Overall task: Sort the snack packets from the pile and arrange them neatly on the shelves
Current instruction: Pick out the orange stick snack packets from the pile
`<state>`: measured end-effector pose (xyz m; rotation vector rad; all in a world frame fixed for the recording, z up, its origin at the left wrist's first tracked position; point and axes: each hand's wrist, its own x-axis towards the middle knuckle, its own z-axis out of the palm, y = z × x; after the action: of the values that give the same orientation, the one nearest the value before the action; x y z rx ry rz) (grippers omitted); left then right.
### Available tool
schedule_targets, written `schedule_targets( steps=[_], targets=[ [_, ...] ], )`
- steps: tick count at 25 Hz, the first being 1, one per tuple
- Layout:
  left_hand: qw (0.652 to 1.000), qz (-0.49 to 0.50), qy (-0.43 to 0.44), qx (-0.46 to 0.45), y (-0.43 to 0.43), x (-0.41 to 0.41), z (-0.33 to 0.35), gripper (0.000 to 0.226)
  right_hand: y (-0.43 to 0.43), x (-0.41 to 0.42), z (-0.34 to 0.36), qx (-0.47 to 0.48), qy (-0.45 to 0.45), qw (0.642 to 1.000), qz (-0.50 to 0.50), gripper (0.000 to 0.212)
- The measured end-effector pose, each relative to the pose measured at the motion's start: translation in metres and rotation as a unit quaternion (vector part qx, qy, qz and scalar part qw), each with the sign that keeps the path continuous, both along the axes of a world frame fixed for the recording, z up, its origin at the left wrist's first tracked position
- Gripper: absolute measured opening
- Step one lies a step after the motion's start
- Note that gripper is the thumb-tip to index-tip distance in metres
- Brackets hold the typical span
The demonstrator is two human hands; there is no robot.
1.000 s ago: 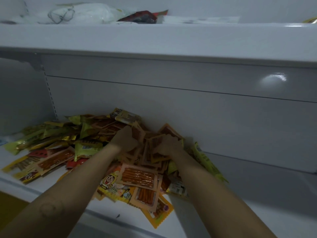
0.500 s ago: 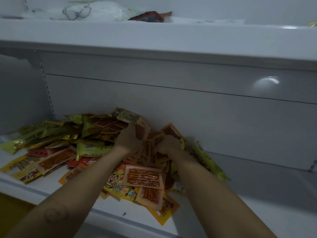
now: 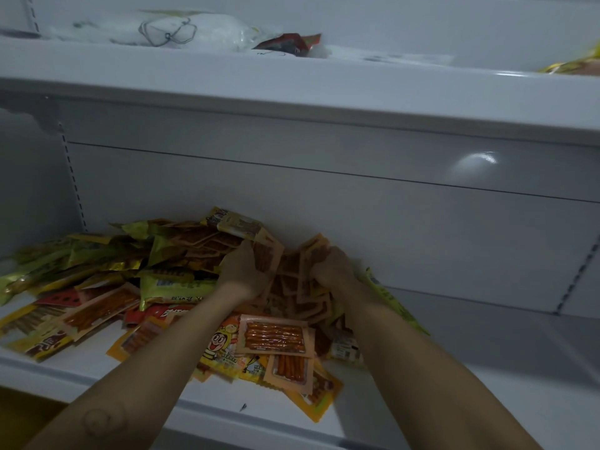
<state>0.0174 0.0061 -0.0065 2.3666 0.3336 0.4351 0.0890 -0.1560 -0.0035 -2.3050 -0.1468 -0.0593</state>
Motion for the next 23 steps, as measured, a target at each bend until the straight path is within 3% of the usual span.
schedule_targets(
  steps=[3,9,14,17,20,23],
  targets=[
    [1.0,-0.013,-0.011,-0.008,0.0,0.001,0.0,0.066,-0.013,0.007,0.004,0.073,-0.025,0.993,-0.085,0.029],
    [0.996,-0.067,-0.045,-0.035,-0.011,0.009,-0.001,0.063,-0.032,0.016,0.009,0.199,-0.016,0.97,-0.137,0.044],
    [0.994,-0.082,-0.058,-0.052,-0.017,0.016,-0.004,0.052,-0.04,0.01,0.004,0.277,-0.017,0.956,-0.098,0.019],
    [0.993,-0.084,-0.06,-0.054,-0.019,0.015,-0.005,0.05,-0.042,0.005,0.005,0.316,-0.012,0.946,-0.064,0.018],
    [0.992,-0.089,-0.071,-0.061,-0.022,0.014,-0.003,0.05,-0.04,-0.003,0.0,0.275,-0.023,0.961,-0.014,0.018],
    [0.992,-0.088,-0.074,-0.048,-0.027,0.012,-0.002,0.049,-0.032,-0.012,-0.011,0.137,-0.102,0.983,0.06,0.022]
  ],
)
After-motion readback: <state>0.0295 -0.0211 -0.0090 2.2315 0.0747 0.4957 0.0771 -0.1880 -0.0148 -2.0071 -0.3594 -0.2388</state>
